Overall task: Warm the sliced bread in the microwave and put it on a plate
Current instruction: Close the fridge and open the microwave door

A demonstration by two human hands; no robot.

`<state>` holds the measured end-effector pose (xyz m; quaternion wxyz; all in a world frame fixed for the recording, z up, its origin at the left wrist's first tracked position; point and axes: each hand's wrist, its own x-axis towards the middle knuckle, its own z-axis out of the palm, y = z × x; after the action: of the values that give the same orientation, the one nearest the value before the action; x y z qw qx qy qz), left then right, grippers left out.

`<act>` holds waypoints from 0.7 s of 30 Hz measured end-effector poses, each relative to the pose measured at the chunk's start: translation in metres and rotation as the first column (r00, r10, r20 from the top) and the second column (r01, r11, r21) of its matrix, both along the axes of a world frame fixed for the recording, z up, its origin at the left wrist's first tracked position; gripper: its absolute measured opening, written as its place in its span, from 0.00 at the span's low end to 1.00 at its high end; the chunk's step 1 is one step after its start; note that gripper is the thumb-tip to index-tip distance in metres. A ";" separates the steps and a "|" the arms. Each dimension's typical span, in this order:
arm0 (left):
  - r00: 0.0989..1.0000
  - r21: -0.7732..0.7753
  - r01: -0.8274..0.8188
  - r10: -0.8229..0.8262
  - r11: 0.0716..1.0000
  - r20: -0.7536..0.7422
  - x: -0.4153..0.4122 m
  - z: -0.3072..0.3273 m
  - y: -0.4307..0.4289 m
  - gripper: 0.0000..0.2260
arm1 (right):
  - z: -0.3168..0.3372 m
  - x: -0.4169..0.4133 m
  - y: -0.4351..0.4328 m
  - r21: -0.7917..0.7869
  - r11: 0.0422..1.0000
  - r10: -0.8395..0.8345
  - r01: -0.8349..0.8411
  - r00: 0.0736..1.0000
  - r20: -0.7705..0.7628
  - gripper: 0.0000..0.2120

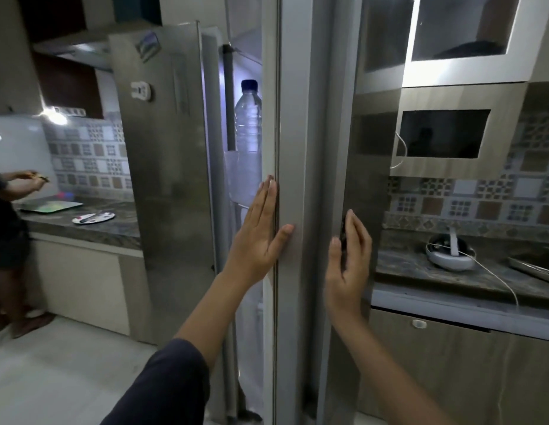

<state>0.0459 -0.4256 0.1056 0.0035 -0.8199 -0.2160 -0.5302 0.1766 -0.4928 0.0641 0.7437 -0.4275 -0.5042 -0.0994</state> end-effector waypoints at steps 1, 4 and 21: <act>1.000 0.010 0.013 -0.013 1.000 0.004 -0.005 0.000 0.010 0.30 | -0.002 -0.006 0.010 0.023 1.000 -0.018 0.018 1.000 0.011 0.21; 0.999 0.007 0.047 -0.047 0.999 0.026 -0.021 0.000 0.040 0.29 | -0.005 -0.021 0.037 0.037 0.997 -0.071 0.070 0.997 0.029 0.22; 0.936 0.183 -0.352 0.342 0.918 0.084 -0.019 0.027 0.133 0.29 | 0.006 -0.016 0.194 -0.005 0.975 -0.200 0.220 0.896 0.395 0.24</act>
<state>0.0271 -0.2928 0.1327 0.1726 -0.7506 -0.3049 -0.5602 0.1604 -0.2985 0.0703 0.6016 -0.4692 -0.5961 -0.2502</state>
